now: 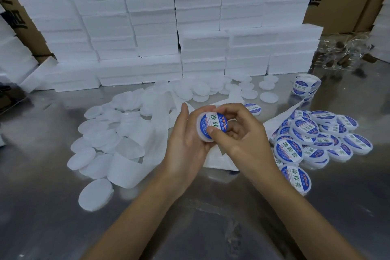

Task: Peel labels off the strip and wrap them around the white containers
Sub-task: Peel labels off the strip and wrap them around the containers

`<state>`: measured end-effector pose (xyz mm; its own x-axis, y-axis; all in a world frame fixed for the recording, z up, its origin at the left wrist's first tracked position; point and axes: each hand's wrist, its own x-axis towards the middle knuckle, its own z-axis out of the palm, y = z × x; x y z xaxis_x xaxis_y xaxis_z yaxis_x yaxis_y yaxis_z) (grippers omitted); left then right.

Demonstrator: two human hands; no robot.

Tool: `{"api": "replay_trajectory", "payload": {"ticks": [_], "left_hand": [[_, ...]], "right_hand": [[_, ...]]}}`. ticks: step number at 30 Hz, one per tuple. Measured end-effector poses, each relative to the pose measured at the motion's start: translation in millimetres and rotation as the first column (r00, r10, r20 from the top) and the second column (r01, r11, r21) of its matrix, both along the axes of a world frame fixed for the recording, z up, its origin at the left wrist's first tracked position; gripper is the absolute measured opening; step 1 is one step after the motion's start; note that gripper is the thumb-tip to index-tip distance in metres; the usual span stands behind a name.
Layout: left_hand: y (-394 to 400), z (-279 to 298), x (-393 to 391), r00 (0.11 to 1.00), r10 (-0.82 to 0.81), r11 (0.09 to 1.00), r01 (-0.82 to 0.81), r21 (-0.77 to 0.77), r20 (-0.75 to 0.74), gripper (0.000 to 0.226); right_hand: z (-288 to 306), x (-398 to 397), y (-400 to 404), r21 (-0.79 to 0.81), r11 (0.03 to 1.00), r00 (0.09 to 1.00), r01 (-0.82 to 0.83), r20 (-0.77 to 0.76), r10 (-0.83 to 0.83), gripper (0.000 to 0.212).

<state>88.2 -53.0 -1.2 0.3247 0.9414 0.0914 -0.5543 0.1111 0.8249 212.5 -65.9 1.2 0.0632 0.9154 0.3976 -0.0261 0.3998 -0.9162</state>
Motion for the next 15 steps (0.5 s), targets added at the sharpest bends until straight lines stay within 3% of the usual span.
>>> {"api": "replay_trajectory", "payload": {"ticks": [9,15], "left_hand": [[-4.3,-0.2,3.4,0.995,0.071,0.997,-0.068,0.040,-0.066,0.068],[-3.2,-1.3,3.8,0.987,0.136,0.989,-0.130,0.073,-0.084,0.054]], "right_hand": [[-5.9,-0.5,1.8,0.032,0.996,0.983,0.088,0.159,-0.092,0.034],[-9.8,-0.7,1.0,0.093,0.975,0.921,0.202,0.321,-0.222,0.032]]}}
